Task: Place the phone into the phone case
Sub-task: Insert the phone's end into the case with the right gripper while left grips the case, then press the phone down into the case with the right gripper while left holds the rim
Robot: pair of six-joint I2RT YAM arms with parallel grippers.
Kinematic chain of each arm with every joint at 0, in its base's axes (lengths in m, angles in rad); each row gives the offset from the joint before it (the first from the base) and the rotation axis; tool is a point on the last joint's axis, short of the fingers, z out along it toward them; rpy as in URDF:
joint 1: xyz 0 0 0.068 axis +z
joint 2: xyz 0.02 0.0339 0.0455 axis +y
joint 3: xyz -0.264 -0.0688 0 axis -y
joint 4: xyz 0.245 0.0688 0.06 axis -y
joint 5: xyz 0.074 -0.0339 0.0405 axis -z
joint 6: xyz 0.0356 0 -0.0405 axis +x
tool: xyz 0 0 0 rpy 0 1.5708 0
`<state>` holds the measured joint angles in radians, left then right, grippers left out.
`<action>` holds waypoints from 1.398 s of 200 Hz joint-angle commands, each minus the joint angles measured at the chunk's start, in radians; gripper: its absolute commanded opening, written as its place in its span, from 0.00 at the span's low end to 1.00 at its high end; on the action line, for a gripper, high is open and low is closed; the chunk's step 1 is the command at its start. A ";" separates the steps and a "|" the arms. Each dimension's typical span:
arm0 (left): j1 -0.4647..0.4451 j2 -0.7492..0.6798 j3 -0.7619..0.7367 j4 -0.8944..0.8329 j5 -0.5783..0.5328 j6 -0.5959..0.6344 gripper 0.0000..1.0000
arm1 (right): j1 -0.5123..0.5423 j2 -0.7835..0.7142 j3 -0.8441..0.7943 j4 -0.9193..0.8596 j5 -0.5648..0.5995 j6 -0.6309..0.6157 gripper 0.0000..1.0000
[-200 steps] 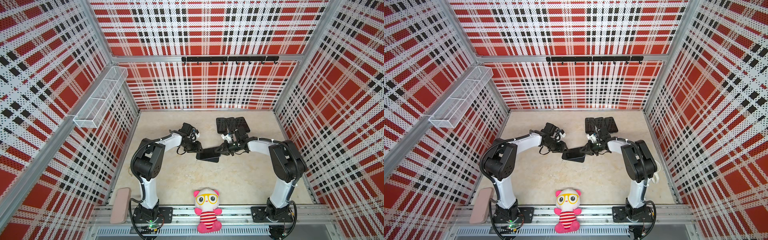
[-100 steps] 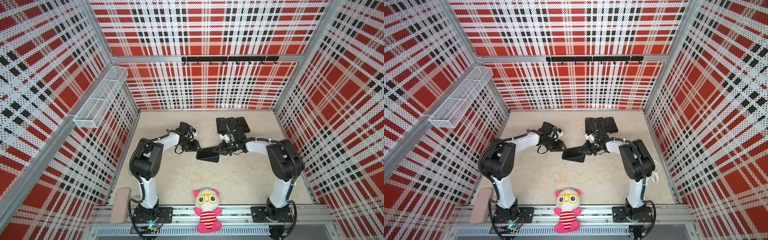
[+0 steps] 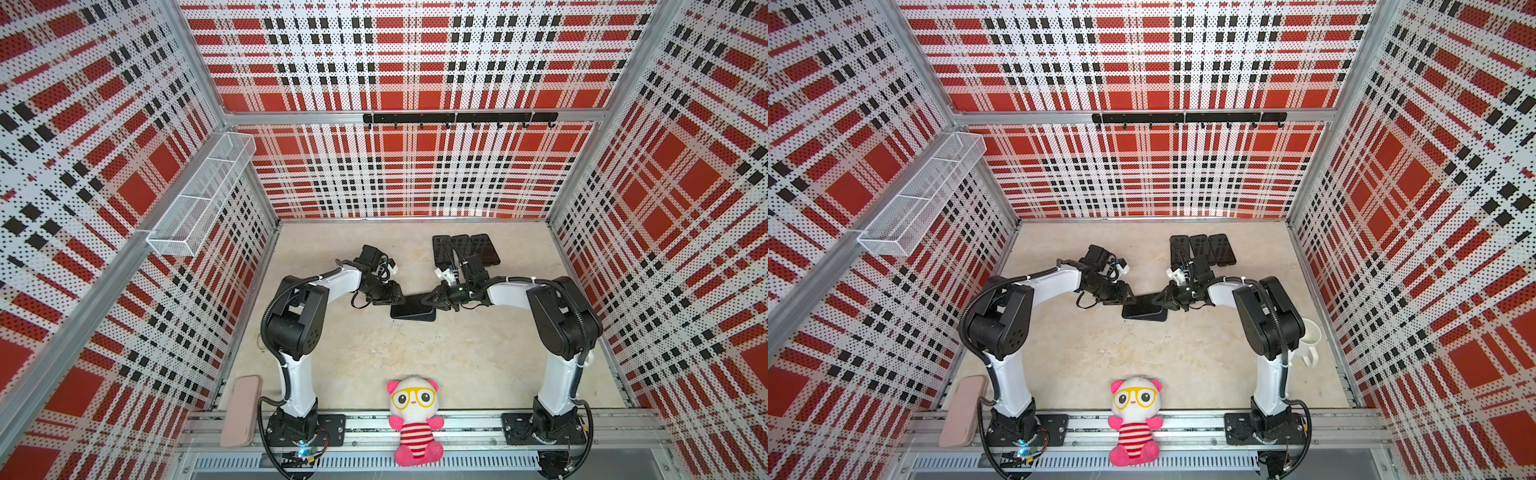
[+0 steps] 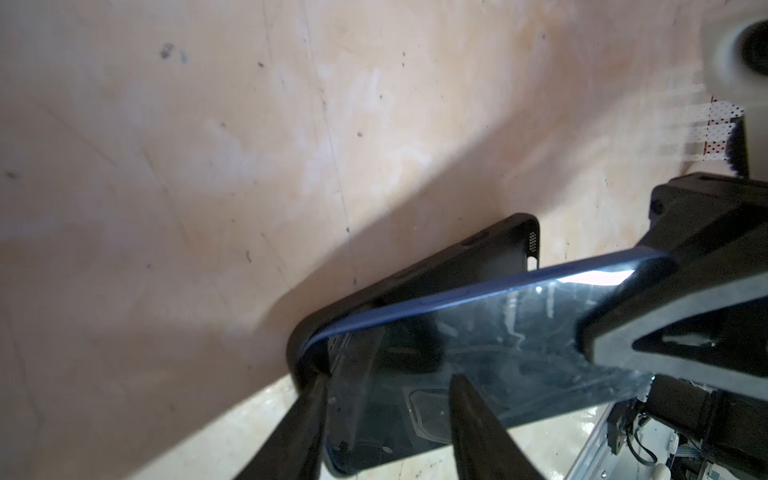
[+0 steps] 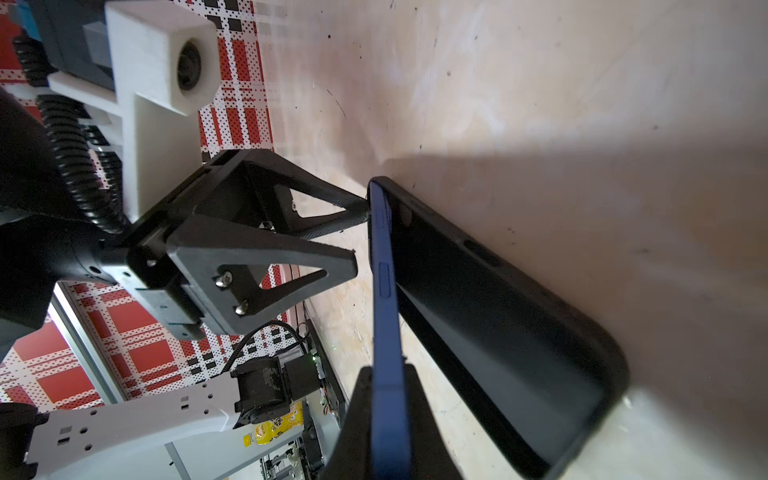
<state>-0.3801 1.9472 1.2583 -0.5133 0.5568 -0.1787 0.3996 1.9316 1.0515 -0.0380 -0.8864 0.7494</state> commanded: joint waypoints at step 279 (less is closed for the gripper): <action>-0.003 0.051 0.018 -0.057 -0.025 0.029 0.39 | 0.042 0.019 0.147 -0.400 0.291 -0.177 0.26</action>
<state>-0.3729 1.9724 1.2652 -0.5678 0.4950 -0.1520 0.4259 1.9411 1.2102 -0.4587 -0.5739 0.5709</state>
